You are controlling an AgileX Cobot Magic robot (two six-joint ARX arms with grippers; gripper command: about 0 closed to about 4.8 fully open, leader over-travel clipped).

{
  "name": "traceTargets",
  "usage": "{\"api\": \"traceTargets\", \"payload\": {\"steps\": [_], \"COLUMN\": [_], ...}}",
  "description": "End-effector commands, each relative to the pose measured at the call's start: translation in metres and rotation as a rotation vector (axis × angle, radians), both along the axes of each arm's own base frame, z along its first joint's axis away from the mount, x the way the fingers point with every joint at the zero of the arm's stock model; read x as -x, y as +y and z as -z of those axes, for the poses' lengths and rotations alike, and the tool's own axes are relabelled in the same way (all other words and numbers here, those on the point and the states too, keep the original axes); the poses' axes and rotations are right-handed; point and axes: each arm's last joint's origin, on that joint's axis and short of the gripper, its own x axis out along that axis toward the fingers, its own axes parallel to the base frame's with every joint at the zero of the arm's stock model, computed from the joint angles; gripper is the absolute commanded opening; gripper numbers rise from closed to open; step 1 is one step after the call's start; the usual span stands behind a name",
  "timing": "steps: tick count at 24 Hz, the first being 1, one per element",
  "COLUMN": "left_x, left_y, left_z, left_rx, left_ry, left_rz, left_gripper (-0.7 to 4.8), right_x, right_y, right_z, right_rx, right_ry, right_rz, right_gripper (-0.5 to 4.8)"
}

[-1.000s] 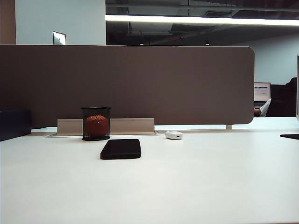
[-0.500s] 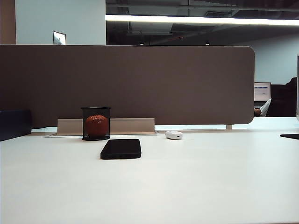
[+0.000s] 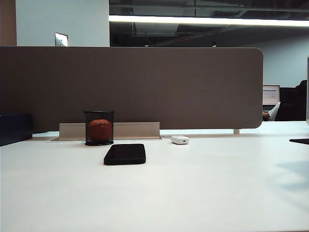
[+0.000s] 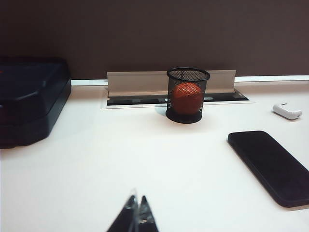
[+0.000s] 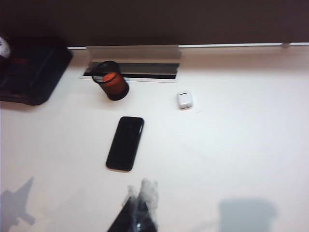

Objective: Find the wireless headphone case on the desktop and place it on the left side of the phone.

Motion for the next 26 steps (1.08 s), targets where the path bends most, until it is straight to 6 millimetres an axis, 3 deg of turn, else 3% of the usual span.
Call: {"api": "traceTargets", "payload": {"steps": [1, 10, 26], "left_x": [0.0, 0.0, 0.0], "left_y": [0.0, 0.0, 0.0], "left_z": [-0.002, -0.002, -0.002], "left_rx": [0.004, 0.003, 0.003], "left_ry": [-0.012, -0.012, -0.012], "left_rz": [0.0, -0.001, 0.001], "left_gripper": [-0.05, -0.05, -0.05], "right_x": [-0.014, -0.049, -0.067], "right_y": [0.003, 0.013, 0.016], "right_z": [0.002, 0.016, 0.024], "right_rx": [-0.07, -0.069, -0.036], "right_ry": [0.052, 0.149, 0.183], "right_rz": [-0.021, -0.039, -0.018], "right_gripper": [-0.06, -0.05, -0.06]}}
